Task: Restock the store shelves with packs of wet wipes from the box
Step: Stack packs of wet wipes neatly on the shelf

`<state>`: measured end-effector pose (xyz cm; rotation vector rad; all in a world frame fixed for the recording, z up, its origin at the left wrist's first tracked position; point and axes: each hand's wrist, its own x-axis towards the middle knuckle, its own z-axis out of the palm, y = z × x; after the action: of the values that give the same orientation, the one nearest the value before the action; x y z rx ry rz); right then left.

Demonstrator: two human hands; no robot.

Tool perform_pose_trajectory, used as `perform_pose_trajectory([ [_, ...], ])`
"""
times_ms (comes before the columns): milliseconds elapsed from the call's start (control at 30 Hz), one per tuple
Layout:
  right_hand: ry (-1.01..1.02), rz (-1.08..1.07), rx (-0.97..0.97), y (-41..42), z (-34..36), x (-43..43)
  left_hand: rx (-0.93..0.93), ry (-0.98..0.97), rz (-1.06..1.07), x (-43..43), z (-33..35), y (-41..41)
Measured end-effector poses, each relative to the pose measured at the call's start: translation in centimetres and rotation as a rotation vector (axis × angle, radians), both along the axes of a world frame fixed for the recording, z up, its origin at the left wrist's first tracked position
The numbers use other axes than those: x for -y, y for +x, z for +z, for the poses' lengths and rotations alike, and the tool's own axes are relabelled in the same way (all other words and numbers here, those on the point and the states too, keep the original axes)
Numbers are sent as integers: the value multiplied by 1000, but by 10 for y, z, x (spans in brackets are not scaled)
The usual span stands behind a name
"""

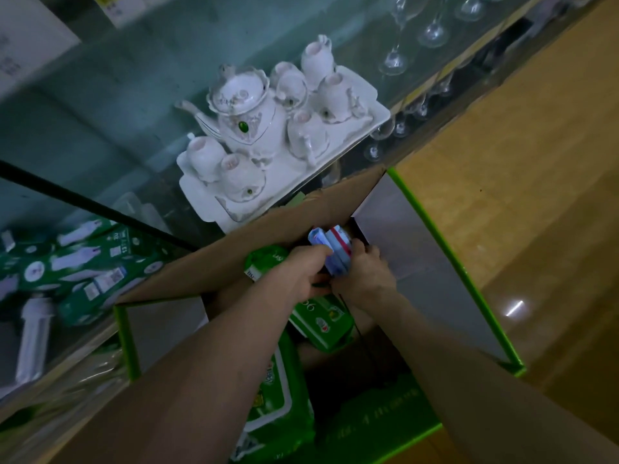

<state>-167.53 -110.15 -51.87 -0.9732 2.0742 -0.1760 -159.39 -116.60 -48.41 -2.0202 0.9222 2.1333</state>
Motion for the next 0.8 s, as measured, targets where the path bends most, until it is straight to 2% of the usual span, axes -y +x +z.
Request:
perform_pose_trajectory([
  [200, -70, -48, 45, -1, -1, 1, -28, 33, -4, 3, -4, 3],
  [400, -121, -158, 156, -20, 41, -18, -19, -23, -65, -4, 16, -3],
  [500, -169, -250, 218, -33, 67, -29, -49, -80, -160, -3, 37, -8],
  [667, -261, -455, 446, -48, 121, -53, -123, -231, -438, -4, 75, -13],
  [800, -281, -545, 477, -54, 170, -76, -97, -287, -706, -10, 120, -17],
])
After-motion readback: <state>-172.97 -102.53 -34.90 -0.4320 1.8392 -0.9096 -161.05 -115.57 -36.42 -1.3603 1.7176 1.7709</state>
